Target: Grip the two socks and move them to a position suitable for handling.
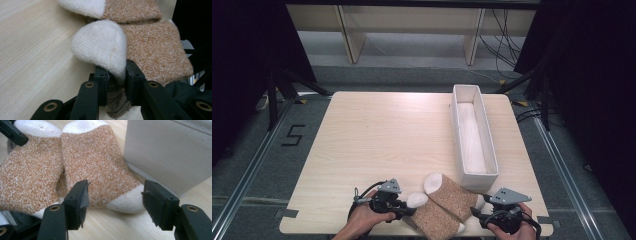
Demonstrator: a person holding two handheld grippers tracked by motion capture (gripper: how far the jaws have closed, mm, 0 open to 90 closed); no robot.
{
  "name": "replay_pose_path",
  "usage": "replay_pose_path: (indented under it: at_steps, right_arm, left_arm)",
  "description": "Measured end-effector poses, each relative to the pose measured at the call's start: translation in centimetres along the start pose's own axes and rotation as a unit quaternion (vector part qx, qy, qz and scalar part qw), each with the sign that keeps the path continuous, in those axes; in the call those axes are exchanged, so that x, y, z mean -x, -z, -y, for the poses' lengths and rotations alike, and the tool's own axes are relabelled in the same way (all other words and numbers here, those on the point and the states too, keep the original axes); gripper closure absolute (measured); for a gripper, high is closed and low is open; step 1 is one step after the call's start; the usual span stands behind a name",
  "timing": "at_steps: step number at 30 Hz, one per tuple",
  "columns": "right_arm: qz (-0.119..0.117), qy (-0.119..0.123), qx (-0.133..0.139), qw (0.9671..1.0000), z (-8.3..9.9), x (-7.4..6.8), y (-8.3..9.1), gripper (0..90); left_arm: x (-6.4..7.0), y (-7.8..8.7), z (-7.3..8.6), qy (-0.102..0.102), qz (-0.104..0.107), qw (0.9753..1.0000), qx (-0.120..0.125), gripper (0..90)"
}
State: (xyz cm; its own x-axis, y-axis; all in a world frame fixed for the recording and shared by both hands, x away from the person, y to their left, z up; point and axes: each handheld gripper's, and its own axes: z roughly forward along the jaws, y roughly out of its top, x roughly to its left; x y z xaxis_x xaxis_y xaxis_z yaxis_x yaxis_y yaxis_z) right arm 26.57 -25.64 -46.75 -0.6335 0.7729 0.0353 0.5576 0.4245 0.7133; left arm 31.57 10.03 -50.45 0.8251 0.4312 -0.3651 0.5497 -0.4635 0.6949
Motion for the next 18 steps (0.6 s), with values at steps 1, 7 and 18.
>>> replay_pose_path:
  at_steps: [1,7,18]
  right_arm:
    - [0.001,-0.011,0.0,0.9999,0.0,-0.2,0.1,38.5]
    - [0.001,0.004,0.009,1.0,0.1,0.2,-0.1,38.3]
    - [0.005,-0.005,0.004,1.0,0.1,0.4,0.0,38.2]
  left_arm:
    - [0.1,0.2,0.0,-0.002,0.003,1.0,0.001,74.7]
    - [1.3,1.9,-0.8,-0.024,0.011,0.9993,0.027,75.9]
    - [4.3,5.9,-4.0,-0.066,0.014,0.9963,0.053,76.2]
